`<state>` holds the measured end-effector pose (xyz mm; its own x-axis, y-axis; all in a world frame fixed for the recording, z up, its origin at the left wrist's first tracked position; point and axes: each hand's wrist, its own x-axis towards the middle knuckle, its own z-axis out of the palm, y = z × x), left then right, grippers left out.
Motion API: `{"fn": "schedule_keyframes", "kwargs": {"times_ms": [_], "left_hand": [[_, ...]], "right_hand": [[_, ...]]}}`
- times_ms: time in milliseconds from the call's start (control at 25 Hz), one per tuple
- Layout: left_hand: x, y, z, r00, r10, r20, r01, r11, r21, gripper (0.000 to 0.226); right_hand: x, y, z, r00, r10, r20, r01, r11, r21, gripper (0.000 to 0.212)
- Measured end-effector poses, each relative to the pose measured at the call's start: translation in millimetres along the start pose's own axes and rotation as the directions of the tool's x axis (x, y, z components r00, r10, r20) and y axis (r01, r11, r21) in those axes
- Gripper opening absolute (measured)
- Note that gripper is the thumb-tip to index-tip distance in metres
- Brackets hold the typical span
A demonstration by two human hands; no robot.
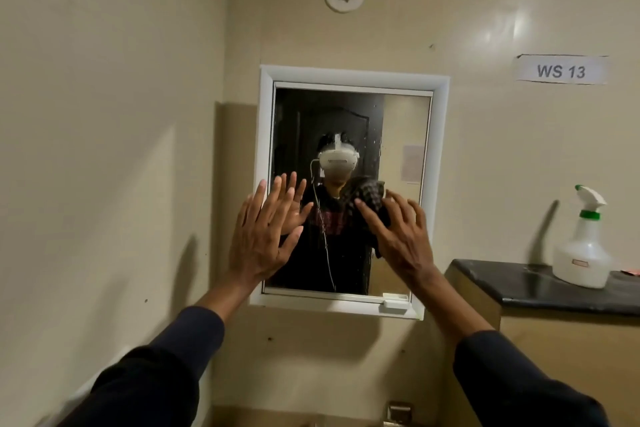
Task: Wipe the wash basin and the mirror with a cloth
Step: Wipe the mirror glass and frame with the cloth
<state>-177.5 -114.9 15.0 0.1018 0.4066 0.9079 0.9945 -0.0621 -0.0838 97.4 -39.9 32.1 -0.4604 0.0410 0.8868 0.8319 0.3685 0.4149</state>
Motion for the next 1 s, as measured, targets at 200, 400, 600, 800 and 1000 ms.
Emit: {"fn": "schedule_keyframes", "kwargs": {"times_ms": [200, 400, 600, 800, 1000], "left_hand": [[70.6, -6.1, -33.4, 0.995, 0.054, -0.083, -0.045, 0.993, 0.106, 0.069], [81.9, 1.9, -35.7, 0.99, 0.069, -0.12, -0.055, 0.992, 0.117, 0.069], [83.5, -4.4, -26.3, 0.99, 0.028, -0.139, -0.017, 0.997, 0.076, 0.065], [97.3, -35.5, -9.0, 0.983, -0.174, -0.066, 0.175, 0.985, 0.006, 0.058], [115.7, -57.9, 0.6, 0.958, -0.287, 0.016, 0.286, 0.949, -0.13, 0.057]], "right_hand": [[61.0, 32.7, -35.1, 0.997, 0.061, -0.045, -0.06, 0.998, 0.035, 0.092], [67.5, 27.4, -38.9, 0.997, 0.072, -0.012, -0.072, 0.996, 0.048, 0.09], [76.3, 31.7, -32.2, 0.993, 0.121, -0.005, -0.12, 0.992, 0.033, 0.083], [110.2, 43.1, -24.7, 0.991, 0.121, -0.057, -0.122, 0.992, -0.02, 0.089], [155.4, 35.5, 2.1, 0.991, 0.109, -0.076, -0.113, 0.992, -0.051, 0.083]]}}
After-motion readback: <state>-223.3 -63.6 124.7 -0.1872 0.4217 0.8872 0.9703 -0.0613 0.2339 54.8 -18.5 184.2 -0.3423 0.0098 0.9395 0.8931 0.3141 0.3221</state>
